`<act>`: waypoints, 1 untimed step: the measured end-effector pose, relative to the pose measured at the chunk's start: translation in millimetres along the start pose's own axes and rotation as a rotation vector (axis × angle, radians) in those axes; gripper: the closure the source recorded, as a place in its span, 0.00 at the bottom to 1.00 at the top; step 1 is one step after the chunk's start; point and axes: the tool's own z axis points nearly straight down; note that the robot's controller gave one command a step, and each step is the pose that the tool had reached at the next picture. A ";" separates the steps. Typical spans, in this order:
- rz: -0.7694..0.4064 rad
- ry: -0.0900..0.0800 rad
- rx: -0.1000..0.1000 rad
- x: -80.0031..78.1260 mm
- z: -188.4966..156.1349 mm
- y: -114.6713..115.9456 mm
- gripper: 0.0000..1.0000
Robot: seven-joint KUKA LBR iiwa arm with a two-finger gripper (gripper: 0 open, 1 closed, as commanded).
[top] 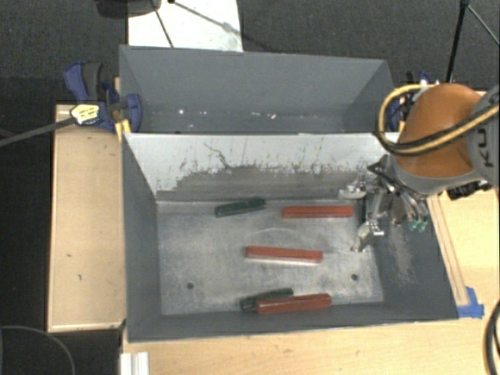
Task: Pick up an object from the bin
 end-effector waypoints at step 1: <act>-0.159 0.008 0.000 -0.3 65.8 -17.9 0.00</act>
Offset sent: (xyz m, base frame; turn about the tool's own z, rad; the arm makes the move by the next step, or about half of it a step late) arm -0.0020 0.0758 -0.0624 -0.2845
